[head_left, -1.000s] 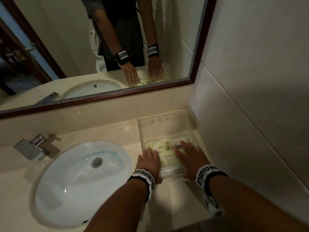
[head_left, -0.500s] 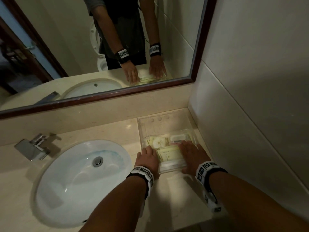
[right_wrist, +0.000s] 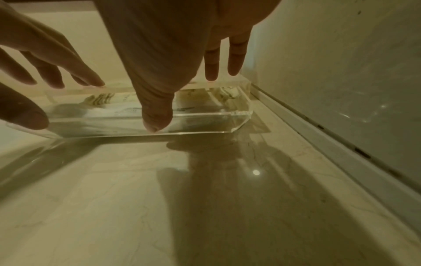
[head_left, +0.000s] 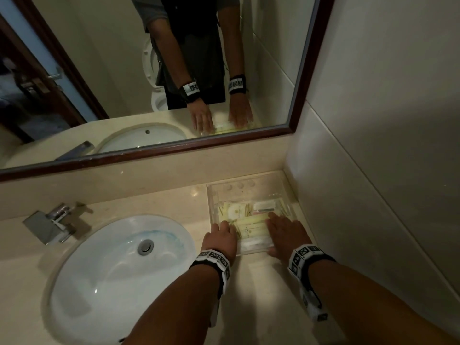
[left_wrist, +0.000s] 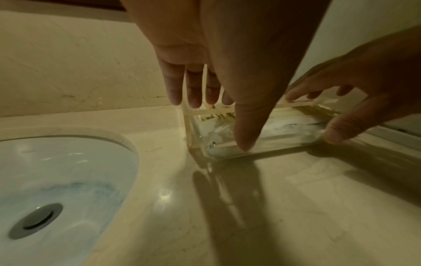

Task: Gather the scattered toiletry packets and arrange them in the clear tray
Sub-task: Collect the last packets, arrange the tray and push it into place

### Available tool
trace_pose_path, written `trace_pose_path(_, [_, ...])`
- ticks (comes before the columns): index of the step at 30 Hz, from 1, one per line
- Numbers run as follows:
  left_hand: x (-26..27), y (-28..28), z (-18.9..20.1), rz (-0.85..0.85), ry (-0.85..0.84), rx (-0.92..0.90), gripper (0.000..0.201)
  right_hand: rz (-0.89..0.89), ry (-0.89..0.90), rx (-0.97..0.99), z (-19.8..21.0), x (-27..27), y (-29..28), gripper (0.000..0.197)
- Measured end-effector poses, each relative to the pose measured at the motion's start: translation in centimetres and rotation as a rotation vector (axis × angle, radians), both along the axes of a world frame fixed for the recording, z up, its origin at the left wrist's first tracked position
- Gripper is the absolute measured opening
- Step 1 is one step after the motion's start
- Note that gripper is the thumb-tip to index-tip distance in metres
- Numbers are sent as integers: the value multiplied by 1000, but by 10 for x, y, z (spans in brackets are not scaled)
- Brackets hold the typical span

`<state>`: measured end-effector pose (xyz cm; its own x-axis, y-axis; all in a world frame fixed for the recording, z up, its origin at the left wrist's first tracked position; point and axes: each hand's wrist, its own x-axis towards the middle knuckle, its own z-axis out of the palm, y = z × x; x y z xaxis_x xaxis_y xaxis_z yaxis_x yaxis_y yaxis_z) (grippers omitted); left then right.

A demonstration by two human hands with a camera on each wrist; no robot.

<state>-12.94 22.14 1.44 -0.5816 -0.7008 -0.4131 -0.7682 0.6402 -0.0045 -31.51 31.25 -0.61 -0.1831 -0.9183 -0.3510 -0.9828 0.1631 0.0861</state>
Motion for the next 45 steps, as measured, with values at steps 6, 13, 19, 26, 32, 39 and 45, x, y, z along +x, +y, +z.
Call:
trace_pose_path(6, [-3,-6,3,-10,16,-14,41,12,13,-50,-2,-1,-12,83])
trace_pose_path(13, [-11,-16,3,1,47,-27,43,18,-4,-51,-3,-6,-27,70])
trace_pose_path(19, [-19,-25,3,2,69,-26,49,15,26,-55,-1,-5,-39,59])
trace_pose_path(26, [-27,-36,2,-16,72,-34,45,-5,3,-66,-4,-3,-51,51])
trace_pose_path(32, [-31,-41,1,-21,63,-41,40,-8,10,-75,-9,-4,-59,52])
trace_pose_path(39, [-37,-47,-3,-28,38,-59,39,-17,0,-74,-13,-4,-62,56])
trace_pose_path(45, [-41,-49,-6,-27,37,-70,38,-12,20,-46,-15,-3,-64,58])
